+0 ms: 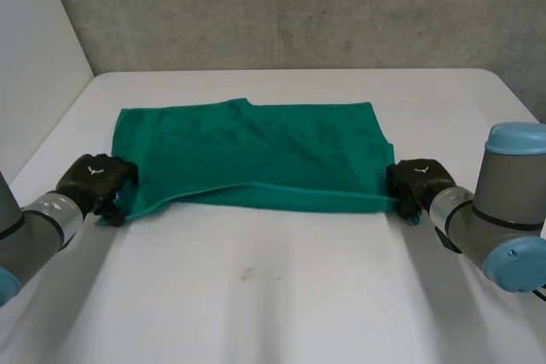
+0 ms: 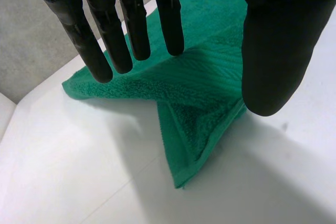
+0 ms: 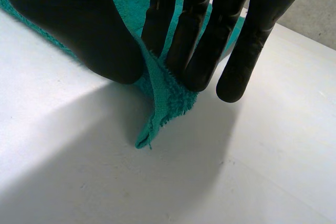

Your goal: Fold the towel.

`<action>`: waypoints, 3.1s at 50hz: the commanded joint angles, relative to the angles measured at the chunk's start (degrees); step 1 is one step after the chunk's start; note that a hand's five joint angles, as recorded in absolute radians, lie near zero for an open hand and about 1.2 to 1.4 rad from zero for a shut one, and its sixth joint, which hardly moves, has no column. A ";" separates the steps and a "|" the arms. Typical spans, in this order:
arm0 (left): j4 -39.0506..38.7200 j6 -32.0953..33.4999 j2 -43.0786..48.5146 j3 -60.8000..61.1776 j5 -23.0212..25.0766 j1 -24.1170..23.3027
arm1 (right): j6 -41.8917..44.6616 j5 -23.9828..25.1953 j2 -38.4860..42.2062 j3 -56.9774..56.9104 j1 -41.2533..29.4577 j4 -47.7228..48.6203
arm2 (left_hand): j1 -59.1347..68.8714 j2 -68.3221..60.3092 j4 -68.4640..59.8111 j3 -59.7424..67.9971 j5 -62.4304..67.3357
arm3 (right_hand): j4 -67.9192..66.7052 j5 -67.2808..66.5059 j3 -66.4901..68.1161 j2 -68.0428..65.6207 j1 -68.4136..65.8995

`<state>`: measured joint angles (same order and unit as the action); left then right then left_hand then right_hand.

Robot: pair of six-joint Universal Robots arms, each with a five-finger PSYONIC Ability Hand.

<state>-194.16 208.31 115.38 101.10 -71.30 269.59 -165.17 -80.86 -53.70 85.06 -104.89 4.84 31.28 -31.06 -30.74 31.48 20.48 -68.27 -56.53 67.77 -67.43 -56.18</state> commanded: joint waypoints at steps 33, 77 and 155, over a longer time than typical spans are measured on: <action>-0.61 -5.11 -8.13 -0.04 -8.33 -2.32 | 10.46 -0.27 -8.52 -0.42 0.04 -7.89 | 48.72 -48.94 -49.26 48.52 49.52 | -11.73 -13.47 12.23 -12.57 -23.82; -3.50 13.35 9.24 -16.80 -10.70 -4.16 | 27.27 -10.11 12.39 -32.24 -7.96 -14.77 | 48.57 -48.80 -49.12 48.37 49.38 | -11.73 -13.47 12.23 -12.57 -23.82; -11.50 6.76 31.84 -47.84 -11.75 0.23 | 16.99 -8.18 7.48 -18.10 -7.08 -11.69 | -13.50 13.27 12.95 -13.70 -12.69 | 58.27 56.53 -57.77 57.43 46.18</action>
<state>-198.24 213.69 143.53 58.53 -74.93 269.26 -148.18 -88.92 -45.24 65.94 -112.08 -7.34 14.19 -14.45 -14.17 14.09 4.81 -13.13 -3.35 11.91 -12.55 -11.44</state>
